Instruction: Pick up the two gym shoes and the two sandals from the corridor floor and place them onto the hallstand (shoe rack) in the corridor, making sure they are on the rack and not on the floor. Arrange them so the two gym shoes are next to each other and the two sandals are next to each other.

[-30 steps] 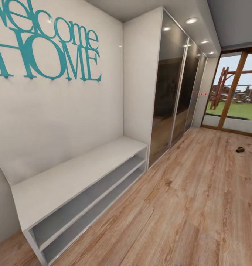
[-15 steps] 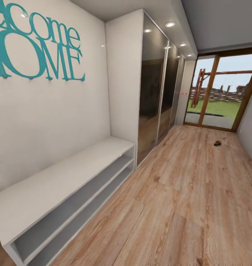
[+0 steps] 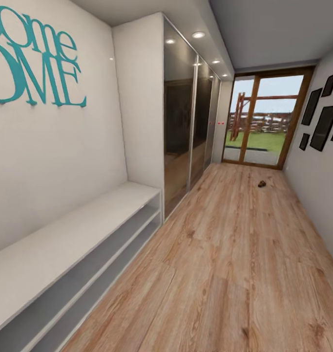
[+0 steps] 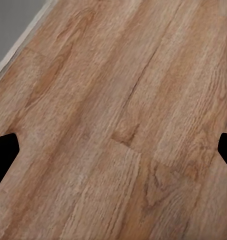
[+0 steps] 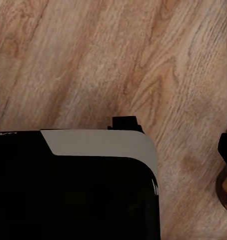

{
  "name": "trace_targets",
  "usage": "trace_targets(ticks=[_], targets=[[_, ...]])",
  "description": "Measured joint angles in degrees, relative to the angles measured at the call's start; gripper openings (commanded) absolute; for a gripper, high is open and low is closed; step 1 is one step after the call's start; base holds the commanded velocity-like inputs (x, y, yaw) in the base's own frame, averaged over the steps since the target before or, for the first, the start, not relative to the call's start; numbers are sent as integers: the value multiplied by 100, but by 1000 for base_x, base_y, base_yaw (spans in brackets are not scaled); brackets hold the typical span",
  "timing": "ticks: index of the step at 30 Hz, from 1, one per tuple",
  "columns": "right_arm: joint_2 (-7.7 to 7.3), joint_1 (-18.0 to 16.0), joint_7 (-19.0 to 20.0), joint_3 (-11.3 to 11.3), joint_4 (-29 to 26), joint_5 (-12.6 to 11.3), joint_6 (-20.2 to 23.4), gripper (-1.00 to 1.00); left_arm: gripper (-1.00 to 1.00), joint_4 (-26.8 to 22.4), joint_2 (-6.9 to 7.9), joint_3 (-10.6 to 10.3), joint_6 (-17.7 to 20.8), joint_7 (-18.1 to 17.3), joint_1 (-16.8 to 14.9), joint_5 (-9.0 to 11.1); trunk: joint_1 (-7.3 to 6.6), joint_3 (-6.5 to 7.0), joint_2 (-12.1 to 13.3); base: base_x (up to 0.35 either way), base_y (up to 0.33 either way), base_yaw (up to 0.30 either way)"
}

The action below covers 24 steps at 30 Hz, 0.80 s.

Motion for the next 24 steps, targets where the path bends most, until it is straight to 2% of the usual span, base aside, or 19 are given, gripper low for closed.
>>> trace_targets(ticks=[7,14,24], targets=[[4,0,0,1,-1,0,0,100,100,1,-5,-2,-3,0,-1,-1,1,0,0,-62,0,-69],[6,0,0,3,-2,0,0,100,100,1,-7,-2,-4,0,-2,-1,3,0,1,-259,1,-10],[10,0,-4,3,0,2,0,100,100,0,-7,-2,-3,0,-1,-1,3,0,1,-315,95,205]])
